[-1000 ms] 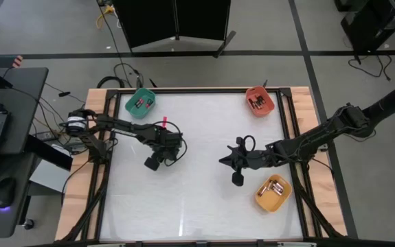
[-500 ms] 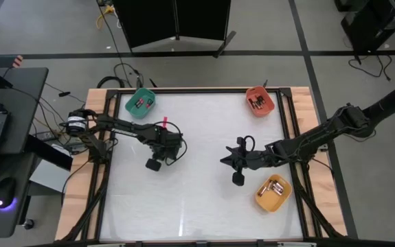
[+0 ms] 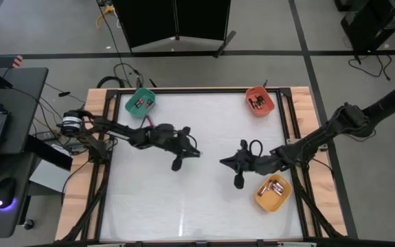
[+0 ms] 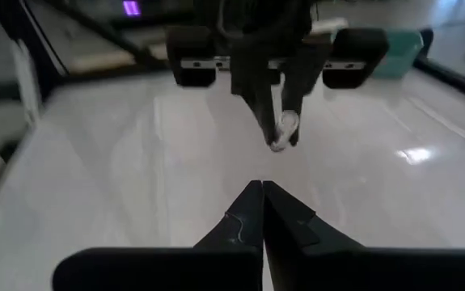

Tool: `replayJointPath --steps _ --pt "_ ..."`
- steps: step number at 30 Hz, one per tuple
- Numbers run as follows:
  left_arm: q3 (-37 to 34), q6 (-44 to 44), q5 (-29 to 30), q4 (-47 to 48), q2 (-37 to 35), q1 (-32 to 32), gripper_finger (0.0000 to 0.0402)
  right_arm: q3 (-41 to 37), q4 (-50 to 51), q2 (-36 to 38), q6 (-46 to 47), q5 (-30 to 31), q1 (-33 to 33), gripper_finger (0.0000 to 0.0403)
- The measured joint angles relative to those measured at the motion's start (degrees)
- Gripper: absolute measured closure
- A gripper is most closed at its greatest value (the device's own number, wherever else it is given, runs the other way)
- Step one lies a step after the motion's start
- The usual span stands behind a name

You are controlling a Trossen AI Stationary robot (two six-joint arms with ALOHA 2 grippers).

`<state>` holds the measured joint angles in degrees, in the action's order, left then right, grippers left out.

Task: Sort batteries
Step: Put the silver battery into the yellow bin

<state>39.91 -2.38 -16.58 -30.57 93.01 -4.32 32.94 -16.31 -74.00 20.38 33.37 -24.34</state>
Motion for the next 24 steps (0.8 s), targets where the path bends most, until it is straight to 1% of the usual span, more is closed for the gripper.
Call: replayJointPath --steps 1,3,7,11,13,15,18,24 --pt "-1.4 1.7 -0.1 -5.9 0.0 0.0 0.0357 -1.0 -3.5 -0.1 -0.3 0.1 -0.1 0.0392" --pt "-3.5 4.7 -0.4 -14.1 0.2 0.1 0.0357 -2.7 -11.0 -1.1 -1.0 0.1 -0.2 0.0387" --pt "-4.8 7.9 3.8 -22.9 0.3 0.8 0.0357 -3.2 -20.1 -5.0 -3.1 0.3 1.0 0.0382" --pt "-4.5 8.8 5.0 -24.4 0.3 2.1 0.0357 -1.8 -28.0 -9.7 -5.8 0.4 2.7 0.0383" --pt "-4.5 8.6 5.3 -25.4 0.3 2.7 0.0357 -0.6 -29.5 -11.1 -6.9 0.9 3.3 0.0379" --pt "-4.4 8.6 5.4 -26.7 0.3 3.3 0.0357 0.3 -29.5 -12.0 -7.1 3.1 3.6 0.0371" --pt "-4.4 8.7 5.4 -27.1 0.2 3.7 0.0357 1.6 -29.4 -13.2 -7.6 3.3 4.3 0.0351" --pt "-4.4 9.9 6.3 -27.4 0.2 3.7 0.0357 4.4 -29.6 -14.5 -8.6 3.2 4.4 0.0291"
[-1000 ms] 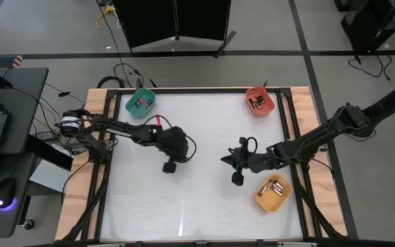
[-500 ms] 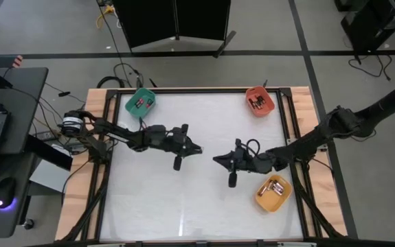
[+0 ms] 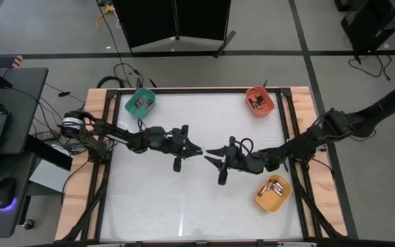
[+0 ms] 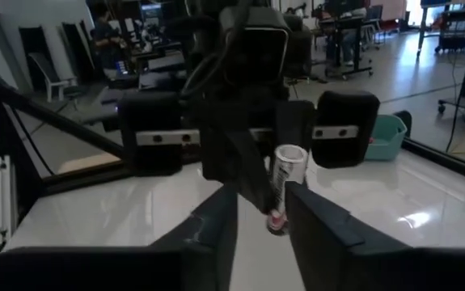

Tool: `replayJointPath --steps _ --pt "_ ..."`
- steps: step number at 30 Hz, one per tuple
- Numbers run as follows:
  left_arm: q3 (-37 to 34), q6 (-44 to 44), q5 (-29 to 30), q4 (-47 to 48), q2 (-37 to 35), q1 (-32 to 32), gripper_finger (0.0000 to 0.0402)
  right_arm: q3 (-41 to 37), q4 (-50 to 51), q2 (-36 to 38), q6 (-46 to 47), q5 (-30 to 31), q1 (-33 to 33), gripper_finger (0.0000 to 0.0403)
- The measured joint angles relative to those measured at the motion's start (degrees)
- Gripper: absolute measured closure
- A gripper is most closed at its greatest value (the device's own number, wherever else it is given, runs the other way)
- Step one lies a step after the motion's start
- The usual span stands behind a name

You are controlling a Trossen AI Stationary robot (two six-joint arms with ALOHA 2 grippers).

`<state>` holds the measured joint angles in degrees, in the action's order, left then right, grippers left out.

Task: Sort batteries
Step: Put the silver battery into the yellow bin

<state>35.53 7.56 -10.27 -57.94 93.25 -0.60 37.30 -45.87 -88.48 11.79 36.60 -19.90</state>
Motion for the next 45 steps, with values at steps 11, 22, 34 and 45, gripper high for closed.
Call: replayJointPath --steps 11,22,34,45 --pt "0.0 0.1 0.0 -0.6 0.0 0.3 0.0357 1.1 0.1 -0.4 0.2 -0.2 2.7 0.0231" --pt "0.0 -1.3 1.6 -0.1 0.0 0.3 0.0357 1.1 0.1 -0.5 1.3 -6.1 6.2 0.0249" --pt "0.0 -1.5 2.3 0.1 -0.1 0.2 0.0357 1.1 0.1 -0.5 0.2 -11.5 8.0 0.0344" --pt "0.0 -1.5 3.5 0.1 -0.1 0.2 0.0345 1.1 0.1 -0.5 0.0 -11.8 8.0 0.0344"
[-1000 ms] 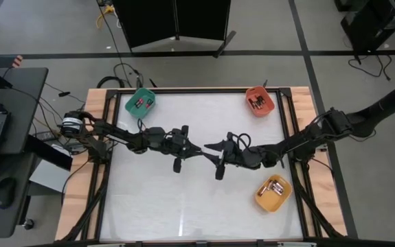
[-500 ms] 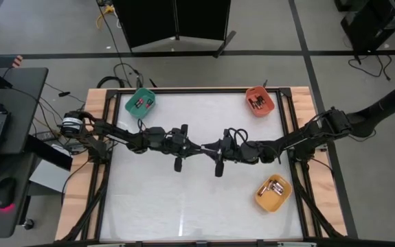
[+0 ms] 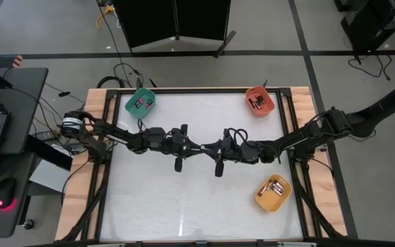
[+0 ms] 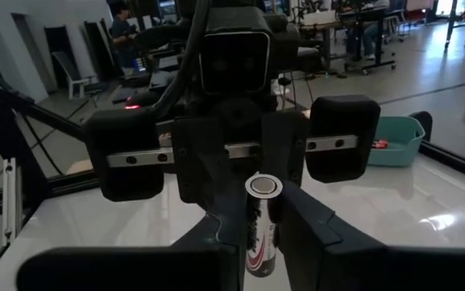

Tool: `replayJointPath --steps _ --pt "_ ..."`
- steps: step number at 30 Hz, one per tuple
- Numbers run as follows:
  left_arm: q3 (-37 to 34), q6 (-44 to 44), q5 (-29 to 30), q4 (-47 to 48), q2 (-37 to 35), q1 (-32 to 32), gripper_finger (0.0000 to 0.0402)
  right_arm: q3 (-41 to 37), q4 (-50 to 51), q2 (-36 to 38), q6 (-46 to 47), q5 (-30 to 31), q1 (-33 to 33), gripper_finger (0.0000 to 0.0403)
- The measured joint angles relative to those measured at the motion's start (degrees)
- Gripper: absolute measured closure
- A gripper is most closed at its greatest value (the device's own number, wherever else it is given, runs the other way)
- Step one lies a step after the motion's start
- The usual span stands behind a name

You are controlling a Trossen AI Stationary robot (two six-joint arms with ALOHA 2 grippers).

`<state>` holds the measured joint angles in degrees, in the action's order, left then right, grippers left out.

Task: Sort batteries
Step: Put the silver battery into the yellow bin

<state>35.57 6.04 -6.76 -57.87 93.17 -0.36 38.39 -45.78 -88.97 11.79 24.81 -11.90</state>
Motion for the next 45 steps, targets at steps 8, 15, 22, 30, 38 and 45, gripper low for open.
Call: replayJointPath --steps 8,15,22,30,38,45 --pt "0.1 0.0 0.3 -0.1 0.0 0.0 0.0281 0.0 0.1 1.9 -1.5 -0.4 0.0 0.0344" --pt "0.1 0.0 0.3 0.6 0.0 0.0 0.0277 0.0 10.4 11.1 -0.3 -0.4 -0.4 0.0344" --pt "0.1 0.0 0.3 0.8 0.0 0.0 0.0276 7.0 49.8 20.2 14.7 4.0 -4.0 0.0344" --pt "0.0 0.0 0.3 1.3 0.0 0.0 0.0275 19.8 90.9 17.3 38.8 -1.1 -12.0 0.0344" --pt "0.0 -0.9 -0.7 2.3 -0.1 0.0 0.0275 21.7 105.0 11.8 60.7 -13.3 -24.1 0.0344" --pt "0.0 -4.3 -5.1 7.1 -0.2 0.0 0.0318 21.7 113.2 7.3 72.0 -18.9 -31.2 0.0344"
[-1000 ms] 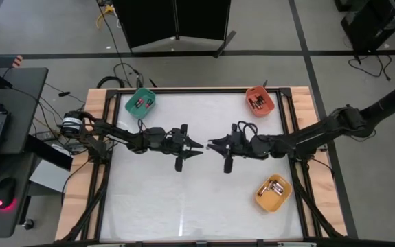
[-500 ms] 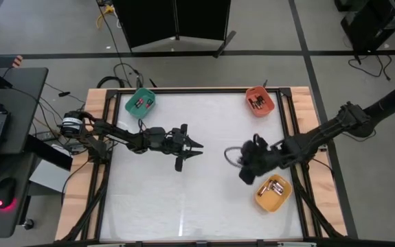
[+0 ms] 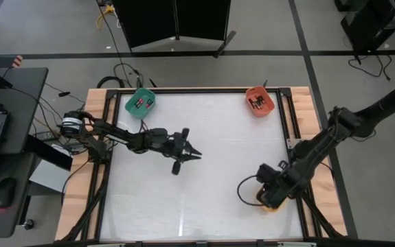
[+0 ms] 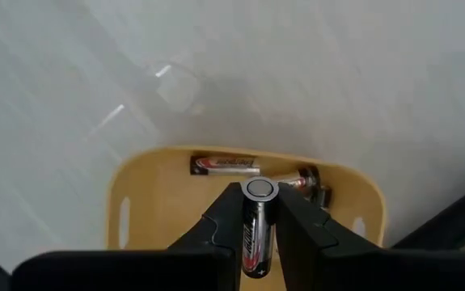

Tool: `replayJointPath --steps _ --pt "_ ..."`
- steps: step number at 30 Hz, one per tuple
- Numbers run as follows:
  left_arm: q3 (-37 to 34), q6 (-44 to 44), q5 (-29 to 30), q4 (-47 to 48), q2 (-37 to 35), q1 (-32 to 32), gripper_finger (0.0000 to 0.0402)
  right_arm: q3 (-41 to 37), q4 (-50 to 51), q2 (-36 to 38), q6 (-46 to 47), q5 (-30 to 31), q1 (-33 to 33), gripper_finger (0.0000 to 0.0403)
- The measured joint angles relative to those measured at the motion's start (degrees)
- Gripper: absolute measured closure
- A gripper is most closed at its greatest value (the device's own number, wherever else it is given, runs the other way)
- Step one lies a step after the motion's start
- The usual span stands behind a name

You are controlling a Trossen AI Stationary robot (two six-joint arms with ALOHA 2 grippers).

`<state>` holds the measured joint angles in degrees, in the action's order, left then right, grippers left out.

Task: Sort batteries
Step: Put the silver battery into the yellow bin

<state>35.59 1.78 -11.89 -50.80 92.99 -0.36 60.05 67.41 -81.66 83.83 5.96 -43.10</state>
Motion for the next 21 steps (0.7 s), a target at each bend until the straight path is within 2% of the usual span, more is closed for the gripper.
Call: replayJointPath --steps 4,6,11,21 --pt "0.0 -0.3 -4.6 1.3 0.0 0.0 0.0377 -0.6 -0.5 -1.3 0.4 -1.0 -0.7 0.0344" --pt "0.0 -0.2 -7.7 2.0 0.0 0.0 0.0393 -1.3 -0.5 -1.7 0.4 -1.6 -0.6 0.0344" --pt "0.0 -0.3 -12.2 3.0 0.0 0.0 0.0393 -4.7 -3.3 -1.5 0.4 -4.1 -0.3 0.0344" --pt "0.0 -2.2 -10.5 3.9 0.0 0.0 0.0397 -9.1 -8.2 -1.6 0.2 -6.1 0.4 0.0344"
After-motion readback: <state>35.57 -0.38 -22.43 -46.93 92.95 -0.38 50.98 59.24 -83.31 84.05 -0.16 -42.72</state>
